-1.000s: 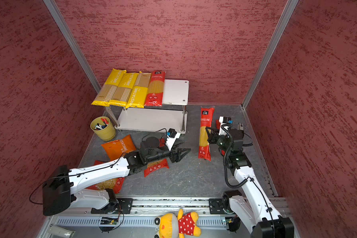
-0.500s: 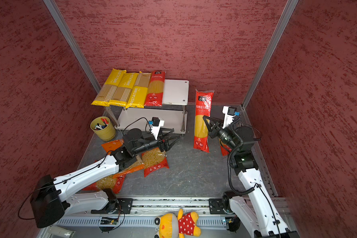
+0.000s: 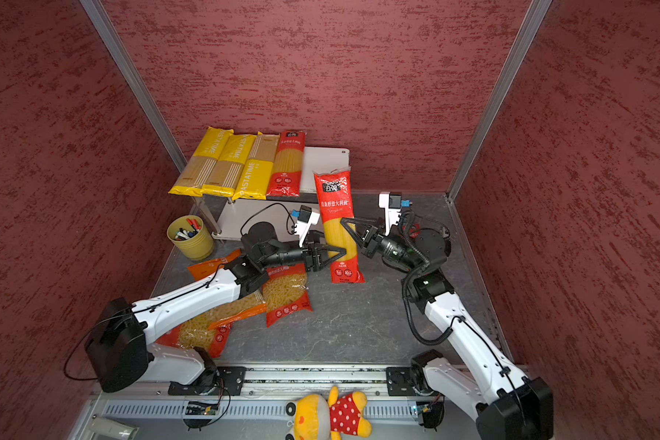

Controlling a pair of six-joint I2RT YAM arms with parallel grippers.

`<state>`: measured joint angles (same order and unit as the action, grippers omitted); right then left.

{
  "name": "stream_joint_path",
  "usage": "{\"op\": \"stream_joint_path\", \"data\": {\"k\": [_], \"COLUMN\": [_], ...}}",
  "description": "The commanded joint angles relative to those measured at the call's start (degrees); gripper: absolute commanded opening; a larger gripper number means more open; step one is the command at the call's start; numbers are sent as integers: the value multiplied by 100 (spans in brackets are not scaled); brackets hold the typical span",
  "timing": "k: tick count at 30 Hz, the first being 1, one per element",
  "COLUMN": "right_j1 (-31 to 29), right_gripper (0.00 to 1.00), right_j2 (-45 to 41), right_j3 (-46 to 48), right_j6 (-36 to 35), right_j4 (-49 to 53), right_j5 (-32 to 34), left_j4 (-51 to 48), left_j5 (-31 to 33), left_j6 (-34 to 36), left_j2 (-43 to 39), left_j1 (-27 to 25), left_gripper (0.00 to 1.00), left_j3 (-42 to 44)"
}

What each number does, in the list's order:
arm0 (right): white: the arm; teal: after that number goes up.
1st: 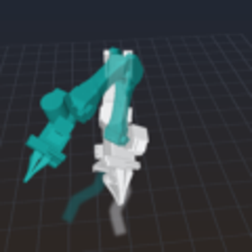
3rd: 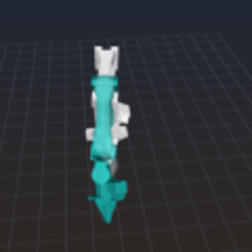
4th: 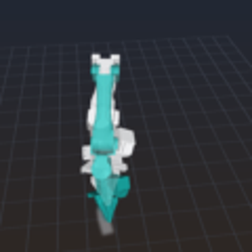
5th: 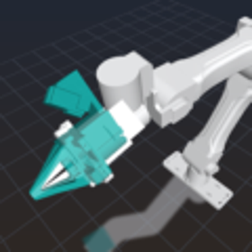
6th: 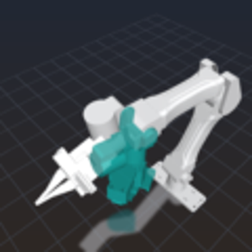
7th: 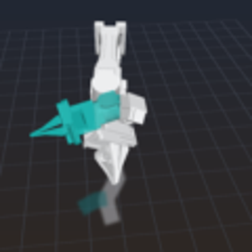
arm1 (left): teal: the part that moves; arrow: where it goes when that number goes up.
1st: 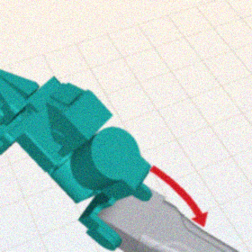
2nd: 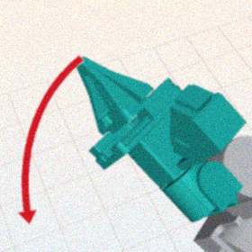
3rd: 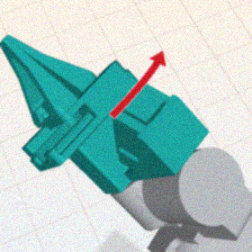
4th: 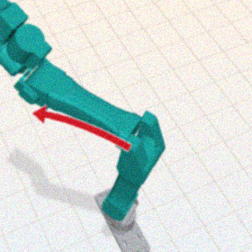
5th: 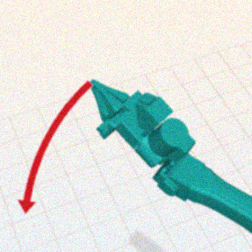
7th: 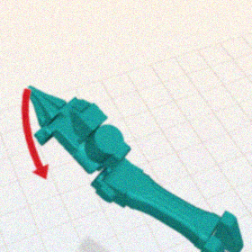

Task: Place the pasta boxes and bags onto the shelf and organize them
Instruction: 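Raise the spaghetti pack upright with both grippers toward the shelf, then lift the upright pack onto the shelf top with both grippers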

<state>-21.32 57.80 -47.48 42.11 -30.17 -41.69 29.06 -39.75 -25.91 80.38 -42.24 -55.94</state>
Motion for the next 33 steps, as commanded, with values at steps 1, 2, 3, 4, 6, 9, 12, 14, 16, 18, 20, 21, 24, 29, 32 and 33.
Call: {"op": "stream_joint_path", "data": {"k": [1, 2, 3, 4, 6, 9, 12, 14, 16, 18, 20, 21, 24, 29, 32, 33], "right_j1": [-62, -60, -63, -57, -64, -63, -61, -63, -63, -65, -62, -62, -62, -173, -331, -366], "right_gripper": [0, 0, 0, 0, 0, 10, 25, 35, 43, 50, 55, 57, 63, 68, 68, 68], "right_j2": [-61, -32, -8, 16, 47, 39, -35, -112, -208, -307, -373, -406, -445, -243, -148, -123], "right_j3": [-333, -332, -312, -310, -271, -142, 59, 215, 382, 568, 697, 762, 1017, 1338, 1480, 1515], "right_j6": [202, 210, 215, 219, 219, 178, 81, 30, -52, -165, -301, -338, -303, 36, 258, 344], "right_j4": [-1329, -1363, -1385, -1394, -1378, -1263, -1055, -881, -665, -302, 103, 267, 592, 627, 274, 130], "right_j5": [-50, -50, -41, -33, 22, 169, 314, 376, 464, 571, 592, 614, 538, 196, 188, 188], "left_j4": [730, 839, 895, 917, 890, 839, 748, 634, 559, 461, 288, 196, -116, -622, -529, -531], "left_j5": [-452, -504, -540, -551, -585, -629, -611, -602, -588, -585, -613, -630, -672, -793, -840, -832], "left_j6": [-482, -560, -599, -612, -595, -582, -526, -479, -466, -450, -417, -406, -397, -604, -824, -857], "left_j2": [93, 100, 105, 102, 95, 41, -57, -129, -194, -265, -349, -387, -472, -381, -272, -245], "left_j1": [169, 197, 224, 233, 253, 293, 378, 447, 523, 623, 742, 800, 1005, 1302, 1368, 1380], "left_gripper": [51, 46, 42, 38, 28, 20, 16, 14, 13, 12, 12, 12, 12, 13, 13, 13], "left_j3": [-93, -77, -75, -70, -75, -90, -80, -78, -79, -106, -182, -219, -428, -816, -939, -981]}}
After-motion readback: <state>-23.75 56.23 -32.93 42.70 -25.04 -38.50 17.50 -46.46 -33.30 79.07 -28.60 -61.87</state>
